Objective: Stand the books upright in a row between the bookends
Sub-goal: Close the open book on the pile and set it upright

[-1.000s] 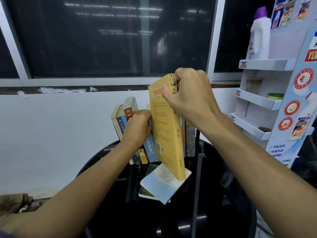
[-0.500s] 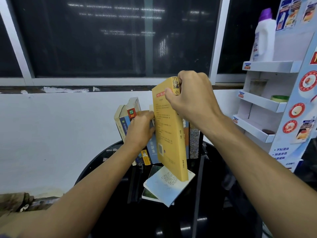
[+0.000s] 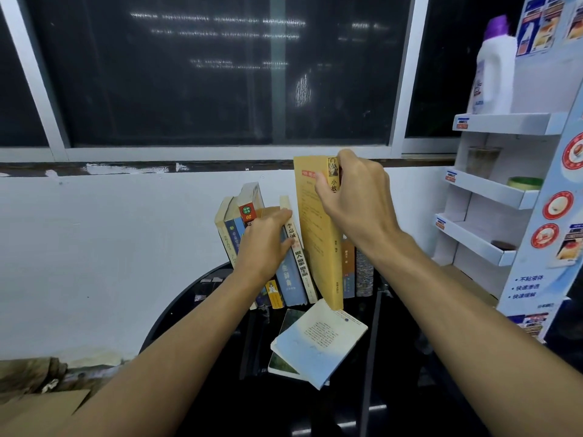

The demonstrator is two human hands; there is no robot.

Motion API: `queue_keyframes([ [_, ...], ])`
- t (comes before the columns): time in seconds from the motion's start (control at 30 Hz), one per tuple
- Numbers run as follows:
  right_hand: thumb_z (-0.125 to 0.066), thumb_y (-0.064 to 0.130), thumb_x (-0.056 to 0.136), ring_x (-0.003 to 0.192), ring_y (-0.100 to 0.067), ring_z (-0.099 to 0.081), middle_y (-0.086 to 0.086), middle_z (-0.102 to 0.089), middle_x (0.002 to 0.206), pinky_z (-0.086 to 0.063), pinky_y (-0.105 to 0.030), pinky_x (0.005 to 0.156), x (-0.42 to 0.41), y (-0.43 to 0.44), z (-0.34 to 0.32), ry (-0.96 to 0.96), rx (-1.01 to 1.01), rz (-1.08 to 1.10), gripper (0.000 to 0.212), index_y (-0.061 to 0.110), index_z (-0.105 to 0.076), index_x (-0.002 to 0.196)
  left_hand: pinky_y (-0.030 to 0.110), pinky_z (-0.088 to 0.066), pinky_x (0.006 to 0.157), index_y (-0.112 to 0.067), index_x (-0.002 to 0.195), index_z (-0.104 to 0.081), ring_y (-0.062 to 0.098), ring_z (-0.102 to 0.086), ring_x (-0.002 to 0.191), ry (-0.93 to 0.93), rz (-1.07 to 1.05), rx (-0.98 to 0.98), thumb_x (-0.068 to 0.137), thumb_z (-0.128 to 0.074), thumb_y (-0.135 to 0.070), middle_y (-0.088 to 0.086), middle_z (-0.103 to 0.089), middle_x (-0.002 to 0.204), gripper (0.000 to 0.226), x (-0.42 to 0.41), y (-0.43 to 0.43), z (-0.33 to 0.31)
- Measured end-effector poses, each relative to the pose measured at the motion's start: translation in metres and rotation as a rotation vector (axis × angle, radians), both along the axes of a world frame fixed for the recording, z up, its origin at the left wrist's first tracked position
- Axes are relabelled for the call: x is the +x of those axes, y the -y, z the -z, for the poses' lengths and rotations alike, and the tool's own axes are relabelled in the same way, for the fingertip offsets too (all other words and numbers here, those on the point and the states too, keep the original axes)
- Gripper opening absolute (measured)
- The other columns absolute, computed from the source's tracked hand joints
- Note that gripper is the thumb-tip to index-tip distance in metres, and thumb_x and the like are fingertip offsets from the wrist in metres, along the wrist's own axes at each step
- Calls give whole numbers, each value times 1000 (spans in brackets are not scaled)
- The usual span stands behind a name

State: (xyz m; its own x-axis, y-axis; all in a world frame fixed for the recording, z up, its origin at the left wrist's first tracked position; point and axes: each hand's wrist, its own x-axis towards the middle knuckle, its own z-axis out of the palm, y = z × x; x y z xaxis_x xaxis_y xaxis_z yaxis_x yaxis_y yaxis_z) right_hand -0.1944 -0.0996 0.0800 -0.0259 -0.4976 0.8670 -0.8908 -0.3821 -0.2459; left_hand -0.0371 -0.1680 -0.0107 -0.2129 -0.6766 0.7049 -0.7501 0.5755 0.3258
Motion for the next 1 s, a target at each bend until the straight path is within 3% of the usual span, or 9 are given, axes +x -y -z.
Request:
queue_keyframes([
  [0.13,-62,34,98,68,-10,-53,-1,-64,85,-36,-16,57,1,15,12,31,-84,-25,23,19,-47,89,42,-57,85,-17,119,-64,20,-67,100,0,-10,2,82,-80,-15,-1,-71,112,40,0,0,0],
  [0.3,-64,27,98,65,-12,-54,-5,-65,85,-44,-22,54,4,32,34,71,-196,-77,20,7,-59,95,44,-56,93,-15,125,-64,23,-66,110,-2,-25,2,83,-80,-14,3,-70,121,44,-1,-2,-1],
  [0.5,-67,21,96,63,-7,-44,-4,-62,78,-30,-14,57,5,48,66,15,-245,-40,18,4,-63,94,42,-56,93,-19,126,-63,20,-65,109,-4,-24,-4,83,-80,-17,-1,-70,120,47,-1,-2,0],
  [0.6,-70,20,94,61,-9,-45,-6,-62,77,-34,-20,53,4,56,76,4,-252,-30,19,2,-64,95,41,-57,89,-23,126,-62,18,-65,105,-3,-27,-3,82,-81,-19,-5,-69,118,48,-1,-1,0],
  [0.77,-65,25,98,62,-21,-60,-8,-64,83,-53,-36,50,8,64,82,10,-216,-61,22,3,-62,101,41,-58,83,-25,119,-61,17,-66,98,13,-36,3,83,-80,-21,-7,-70,110,41,-3,-1,-1],
  [0.9,-63,28,99,68,-24,-65,-10,-66,97,-57,-38,54,7,63,83,23,-153,-71,30,7,-57,119,41,-58,84,-26,119,-62,15,-66,98,9,-38,0,84,-79,-21,-9,-70,109,40,-5,-4,-2],
  [1.0,-59,29,101,69,-26,-65,-9,-63,101,-56,-37,54,4,59,80,-70,-112,-92,37,15,-49,134,41,-57,87,-26,124,-62,15,-66,101,-3,-38,7,84,-79,-21,-9,-71,112,44,-4,-5,-3],
])
